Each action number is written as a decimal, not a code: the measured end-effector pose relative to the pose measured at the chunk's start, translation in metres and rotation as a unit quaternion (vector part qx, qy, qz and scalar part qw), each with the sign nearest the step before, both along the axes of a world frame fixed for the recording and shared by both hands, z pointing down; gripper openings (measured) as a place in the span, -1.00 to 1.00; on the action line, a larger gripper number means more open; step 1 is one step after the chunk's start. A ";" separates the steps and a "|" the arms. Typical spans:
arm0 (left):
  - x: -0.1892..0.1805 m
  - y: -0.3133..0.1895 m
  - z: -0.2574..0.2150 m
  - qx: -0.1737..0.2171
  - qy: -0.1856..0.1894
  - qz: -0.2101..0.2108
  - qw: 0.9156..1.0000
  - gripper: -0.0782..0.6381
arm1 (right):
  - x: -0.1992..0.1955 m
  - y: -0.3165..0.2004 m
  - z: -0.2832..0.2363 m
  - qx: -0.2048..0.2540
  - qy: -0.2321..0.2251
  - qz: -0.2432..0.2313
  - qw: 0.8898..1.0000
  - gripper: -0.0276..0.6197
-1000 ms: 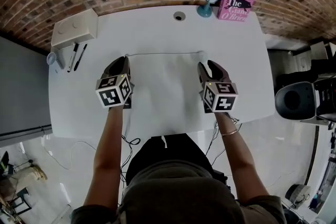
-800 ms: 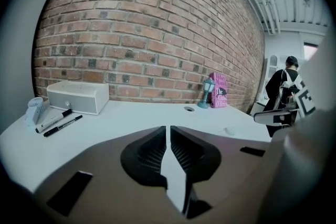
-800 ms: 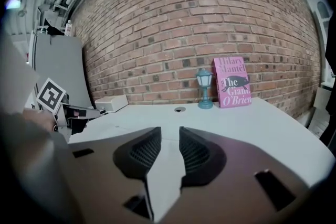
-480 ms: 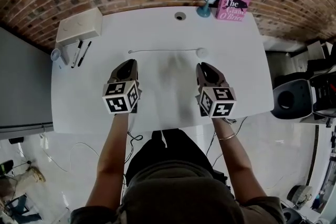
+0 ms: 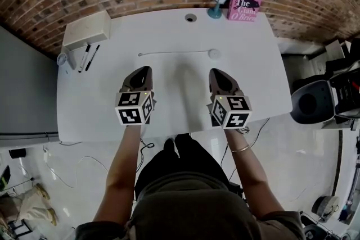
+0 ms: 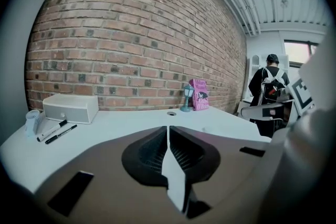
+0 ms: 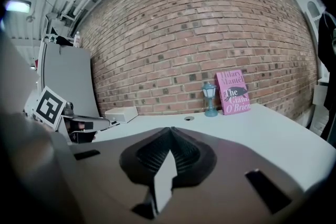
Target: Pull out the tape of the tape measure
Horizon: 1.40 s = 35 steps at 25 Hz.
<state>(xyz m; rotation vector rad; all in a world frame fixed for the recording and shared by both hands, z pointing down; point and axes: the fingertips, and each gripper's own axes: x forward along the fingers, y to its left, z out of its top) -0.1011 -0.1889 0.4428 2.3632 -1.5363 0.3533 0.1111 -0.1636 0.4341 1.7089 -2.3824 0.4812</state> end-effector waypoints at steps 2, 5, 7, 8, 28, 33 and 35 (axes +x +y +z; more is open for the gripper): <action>0.001 0.004 -0.002 0.003 0.001 0.002 1.000 -0.70 | -0.002 0.004 -0.002 0.005 0.002 0.000 1.000 -0.90; 0.002 0.009 -0.005 0.007 0.003 0.005 1.000 -0.70 | -0.005 0.010 -0.004 0.008 0.001 -0.002 1.000 -0.90; 0.002 0.012 -0.006 0.009 0.002 0.008 1.000 -0.70 | -0.008 0.014 -0.005 0.008 0.000 -0.004 1.000 -0.91; 0.002 0.014 -0.006 0.009 0.001 0.010 1.000 -0.70 | -0.009 0.016 -0.005 0.008 0.001 -0.006 1.000 -0.91; -0.003 0.013 -0.009 0.019 -0.007 0.018 1.000 -0.70 | -0.022 0.016 -0.012 0.018 0.014 -0.012 1.000 -0.91; -0.002 0.011 -0.007 0.018 -0.008 0.019 1.000 -0.70 | -0.022 0.013 -0.009 0.015 0.014 -0.011 1.000 -0.91; -0.002 0.010 -0.006 0.017 -0.009 0.018 1.000 -0.70 | -0.022 0.012 -0.008 0.014 0.014 -0.012 1.000 -0.91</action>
